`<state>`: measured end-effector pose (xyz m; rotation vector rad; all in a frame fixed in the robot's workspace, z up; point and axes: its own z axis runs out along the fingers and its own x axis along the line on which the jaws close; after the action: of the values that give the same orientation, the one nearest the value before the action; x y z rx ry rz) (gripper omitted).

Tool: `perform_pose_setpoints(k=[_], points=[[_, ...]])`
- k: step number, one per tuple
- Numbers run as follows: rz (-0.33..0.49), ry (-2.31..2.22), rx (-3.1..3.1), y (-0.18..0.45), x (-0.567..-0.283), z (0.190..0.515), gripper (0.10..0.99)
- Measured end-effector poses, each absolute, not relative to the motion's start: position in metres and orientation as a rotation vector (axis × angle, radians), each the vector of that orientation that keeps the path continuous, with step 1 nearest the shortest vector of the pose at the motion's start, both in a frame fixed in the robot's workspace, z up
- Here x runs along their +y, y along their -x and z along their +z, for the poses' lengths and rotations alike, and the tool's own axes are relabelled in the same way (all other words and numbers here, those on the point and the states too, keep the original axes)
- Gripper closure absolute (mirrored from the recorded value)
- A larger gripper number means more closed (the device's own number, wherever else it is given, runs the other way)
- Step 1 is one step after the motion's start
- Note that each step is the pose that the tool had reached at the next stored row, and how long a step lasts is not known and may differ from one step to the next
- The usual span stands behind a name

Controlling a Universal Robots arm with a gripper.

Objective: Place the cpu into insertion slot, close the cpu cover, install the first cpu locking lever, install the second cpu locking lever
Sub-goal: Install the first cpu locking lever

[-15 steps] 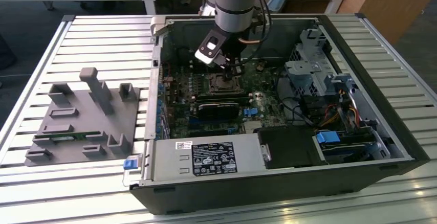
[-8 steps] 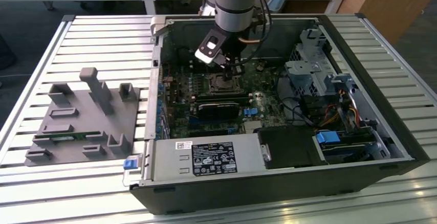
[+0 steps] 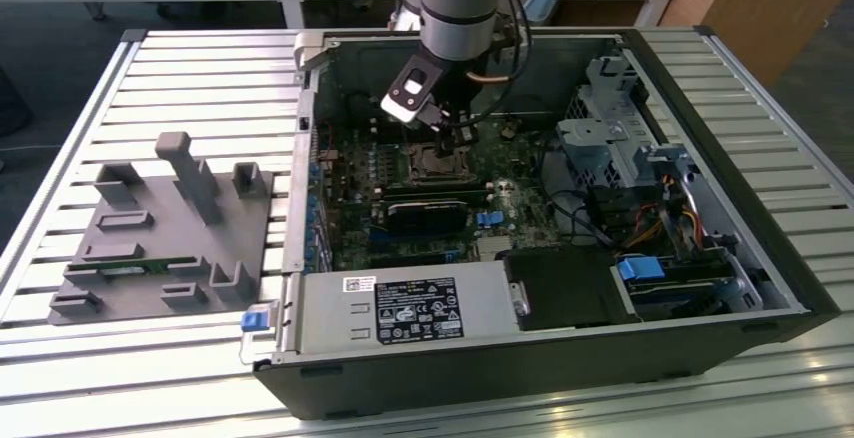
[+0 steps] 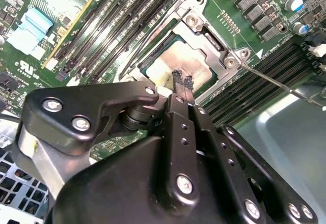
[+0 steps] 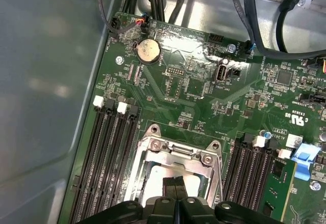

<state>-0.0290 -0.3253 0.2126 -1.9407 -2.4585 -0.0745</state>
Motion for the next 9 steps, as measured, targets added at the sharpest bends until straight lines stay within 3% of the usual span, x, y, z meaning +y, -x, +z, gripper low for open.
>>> perform_pose_setpoints(k=[9], points=[[-0.074, 1.941, -2.459, 0.0290, -0.3253, 0.2146, 0.980]])
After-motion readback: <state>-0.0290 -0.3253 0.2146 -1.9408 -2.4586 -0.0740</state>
